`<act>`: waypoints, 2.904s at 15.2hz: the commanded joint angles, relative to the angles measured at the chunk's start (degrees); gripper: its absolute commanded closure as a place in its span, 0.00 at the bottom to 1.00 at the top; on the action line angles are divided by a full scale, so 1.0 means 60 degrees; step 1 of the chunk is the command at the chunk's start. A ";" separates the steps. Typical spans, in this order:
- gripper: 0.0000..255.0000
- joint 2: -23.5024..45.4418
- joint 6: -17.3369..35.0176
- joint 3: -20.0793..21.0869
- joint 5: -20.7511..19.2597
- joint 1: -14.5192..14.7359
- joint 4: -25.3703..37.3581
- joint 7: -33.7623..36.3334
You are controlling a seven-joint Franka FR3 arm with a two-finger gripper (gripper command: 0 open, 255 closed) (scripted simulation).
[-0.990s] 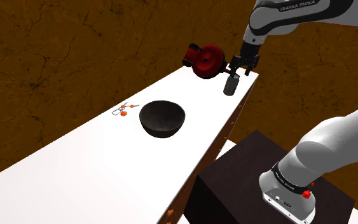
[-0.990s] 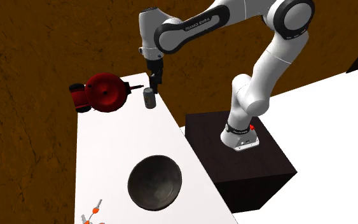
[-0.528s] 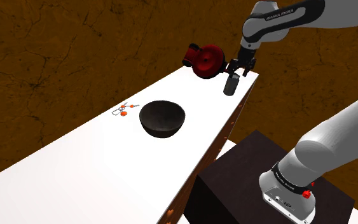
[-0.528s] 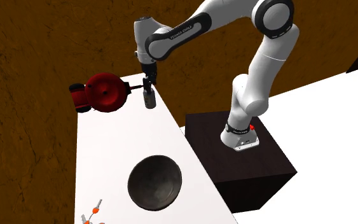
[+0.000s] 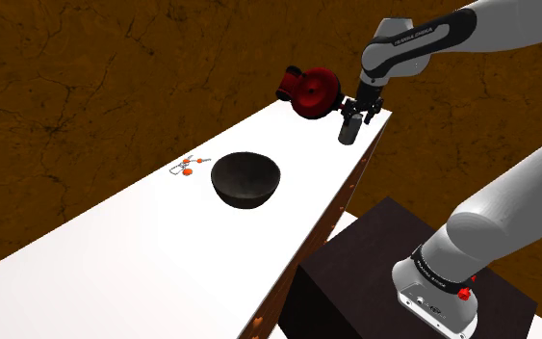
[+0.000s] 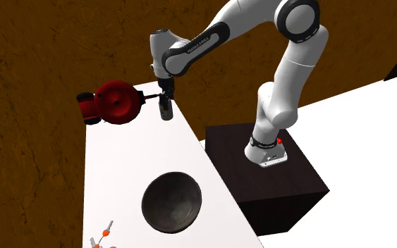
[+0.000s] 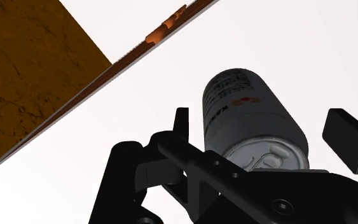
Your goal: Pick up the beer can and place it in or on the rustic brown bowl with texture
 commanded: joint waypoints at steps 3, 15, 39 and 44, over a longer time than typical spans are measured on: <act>0.00 0.0025 0.0020 -0.0001 0.0007 0.0001 0.0008 -0.0004; 1.00 0.0025 0.0020 -0.0002 0.0007 0.0002 0.0008 -0.0004; 1.00 -0.0833 -0.3108 0.0145 -0.0117 0.0026 0.2294 0.0119; 1.00 -0.0855 -0.3750 0.0166 -0.0109 0.0037 0.2915 0.0117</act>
